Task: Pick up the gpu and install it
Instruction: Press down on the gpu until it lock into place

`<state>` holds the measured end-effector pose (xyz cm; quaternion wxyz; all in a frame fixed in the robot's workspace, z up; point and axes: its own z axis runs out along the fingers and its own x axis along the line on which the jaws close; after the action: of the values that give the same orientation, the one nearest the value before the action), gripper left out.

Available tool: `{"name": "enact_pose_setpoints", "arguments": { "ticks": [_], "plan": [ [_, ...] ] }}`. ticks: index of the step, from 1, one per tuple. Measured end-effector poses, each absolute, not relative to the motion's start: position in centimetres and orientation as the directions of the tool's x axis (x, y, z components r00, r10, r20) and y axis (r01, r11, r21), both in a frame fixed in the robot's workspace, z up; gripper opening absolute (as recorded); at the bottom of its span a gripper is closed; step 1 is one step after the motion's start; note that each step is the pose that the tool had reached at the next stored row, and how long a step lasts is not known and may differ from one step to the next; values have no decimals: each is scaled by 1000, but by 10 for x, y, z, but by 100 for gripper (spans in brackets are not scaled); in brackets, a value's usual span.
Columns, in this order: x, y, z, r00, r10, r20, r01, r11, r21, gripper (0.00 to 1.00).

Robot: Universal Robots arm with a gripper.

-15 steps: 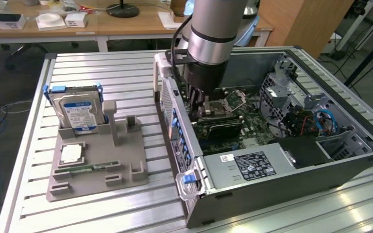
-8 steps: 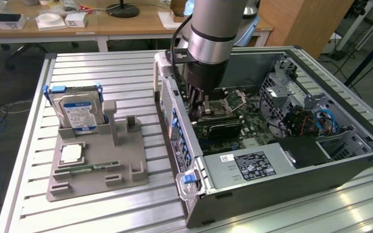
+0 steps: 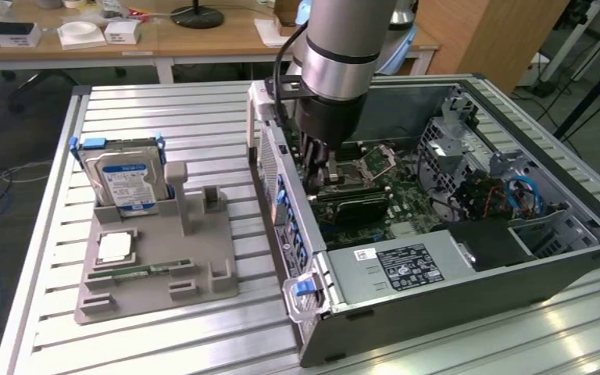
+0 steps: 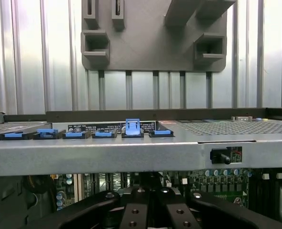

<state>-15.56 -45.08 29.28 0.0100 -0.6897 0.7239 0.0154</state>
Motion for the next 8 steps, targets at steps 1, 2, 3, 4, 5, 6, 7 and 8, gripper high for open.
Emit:
{"name": "enact_pose_setpoints", "arguments": {
  "ticks": [1,2,3,4,5,6,7,8],
  "plan": [
    [-156,-451,293,-48,-998,-36,-999,48,8,11],
    [-157,-451,293,-48,-998,-36,-999,48,8,11],
    [-157,-451,293,-48,-998,-36,-999,48,8,11],
    [-157,-451,293,-48,-998,-36,-999,48,8,11],
    [-157,-451,293,-48,-998,-36,-999,48,8,11],
    [-157,-451,293,-48,-998,-36,-999,48,8,11],
    [-157,-451,293,-48,-998,-36,-999,48,9,11],
    [-157,-451,293,-48,-998,-36,-999,48,8,11]
  ]
}}
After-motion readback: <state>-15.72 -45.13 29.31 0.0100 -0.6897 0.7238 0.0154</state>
